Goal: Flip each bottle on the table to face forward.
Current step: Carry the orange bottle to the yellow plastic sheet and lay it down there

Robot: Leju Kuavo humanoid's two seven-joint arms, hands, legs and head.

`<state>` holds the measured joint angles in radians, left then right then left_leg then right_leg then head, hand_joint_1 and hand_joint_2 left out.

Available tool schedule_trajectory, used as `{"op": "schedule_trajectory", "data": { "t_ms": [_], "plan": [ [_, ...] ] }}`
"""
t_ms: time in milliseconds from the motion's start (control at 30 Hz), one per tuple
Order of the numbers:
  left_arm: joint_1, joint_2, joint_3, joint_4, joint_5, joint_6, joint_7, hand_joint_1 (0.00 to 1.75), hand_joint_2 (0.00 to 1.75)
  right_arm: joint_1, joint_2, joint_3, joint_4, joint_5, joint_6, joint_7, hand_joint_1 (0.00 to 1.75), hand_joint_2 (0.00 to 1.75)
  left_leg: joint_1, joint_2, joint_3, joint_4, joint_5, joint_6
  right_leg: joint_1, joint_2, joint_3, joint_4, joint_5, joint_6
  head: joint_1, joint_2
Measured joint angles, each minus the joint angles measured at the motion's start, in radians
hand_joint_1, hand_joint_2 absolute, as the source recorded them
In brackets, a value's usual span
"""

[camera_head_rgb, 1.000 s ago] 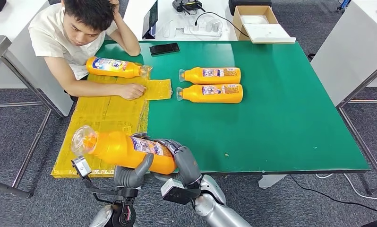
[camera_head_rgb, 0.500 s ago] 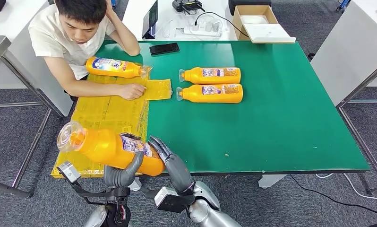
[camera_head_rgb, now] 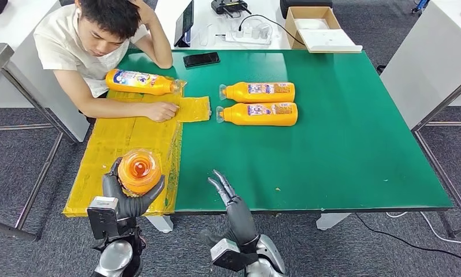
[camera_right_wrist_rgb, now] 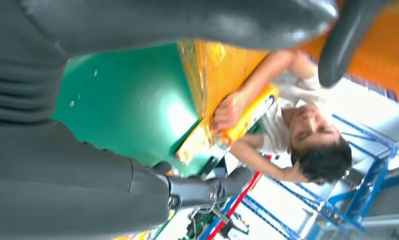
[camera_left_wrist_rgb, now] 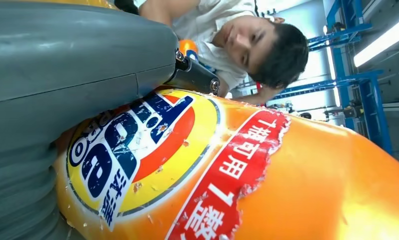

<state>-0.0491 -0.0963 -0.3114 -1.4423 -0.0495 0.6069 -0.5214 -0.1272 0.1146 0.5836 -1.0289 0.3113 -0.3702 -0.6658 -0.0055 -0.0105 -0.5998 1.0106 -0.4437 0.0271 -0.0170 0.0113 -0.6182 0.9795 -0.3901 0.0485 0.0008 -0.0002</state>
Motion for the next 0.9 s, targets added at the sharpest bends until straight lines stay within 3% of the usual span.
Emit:
{"op": "schedule_trajectory", "data": {
  "t_ms": [100, 200, 400, 500, 733, 900],
  "plan": [
    [-0.003, 0.006, 0.005, 0.012, -0.056, 0.020, 0.021, 1.75, 1.75, 0.015, -0.005, -0.025, -0.022, 0.002, -0.014, 0.000, 0.00, 0.00, 0.000, 0.000, 0.000, 0.000, 0.000, 0.000, 0.000, 0.000, 0.000, 0.000, 0.000, 0.000, 0.000, 0.000],
    [-0.014, 0.020, 0.019, 0.036, -0.211, 0.063, 0.087, 1.75, 1.75, 0.038, -0.007, -0.078, -0.051, -0.007, -0.060, -0.001, 0.00, 0.00, 0.000, 0.000, 0.000, 0.000, 0.000, 0.000, 0.000, 0.000, 0.000, 0.000, 0.000, 0.000, 0.000, 0.000],
    [-0.112, 0.075, 0.104, 0.204, -0.748, 0.080, 0.316, 1.75, 1.75, 0.083, -0.006, -0.227, -0.120, -0.068, -0.111, -0.001, 0.00, 0.00, 0.000, 0.000, 0.001, 0.000, 0.000, 0.000, 0.000, 0.000, 0.000, 0.000, 0.001, 0.000, 0.000, 0.000],
    [-0.173, 0.108, 0.131, 0.310, -0.941, 0.034, 0.381, 1.75, 1.75, 0.096, 0.003, -0.275, -0.134, -0.089, -0.108, -0.001, 0.00, 0.00, 0.000, 0.001, 0.001, 0.000, 0.001, -0.001, 0.000, 0.000, 0.000, 0.000, 0.001, 0.000, 0.000, 0.000],
    [-0.331, 0.140, 0.136, 0.542, -1.013, -0.124, 0.441, 1.75, 1.75, 0.117, 0.029, -0.310, -0.132, -0.120, -0.091, -0.001, 0.00, 0.00, 0.000, 0.000, 0.000, 0.000, 0.001, -0.001, 0.000, 0.000, 0.000, 0.001, 0.001, 0.000, 0.000, 0.000],
    [-0.420, 0.142, 0.136, 0.684, -1.027, -0.153, 0.458, 1.75, 1.75, 0.120, 0.037, -0.313, -0.121, -0.134, -0.085, -0.001, 0.00, 0.00, 0.000, 0.000, 0.000, 0.000, 0.001, 0.000, 0.000, 0.000, 0.000, 0.001, 0.001, 0.000, 0.000, 0.000]
  ]
}}
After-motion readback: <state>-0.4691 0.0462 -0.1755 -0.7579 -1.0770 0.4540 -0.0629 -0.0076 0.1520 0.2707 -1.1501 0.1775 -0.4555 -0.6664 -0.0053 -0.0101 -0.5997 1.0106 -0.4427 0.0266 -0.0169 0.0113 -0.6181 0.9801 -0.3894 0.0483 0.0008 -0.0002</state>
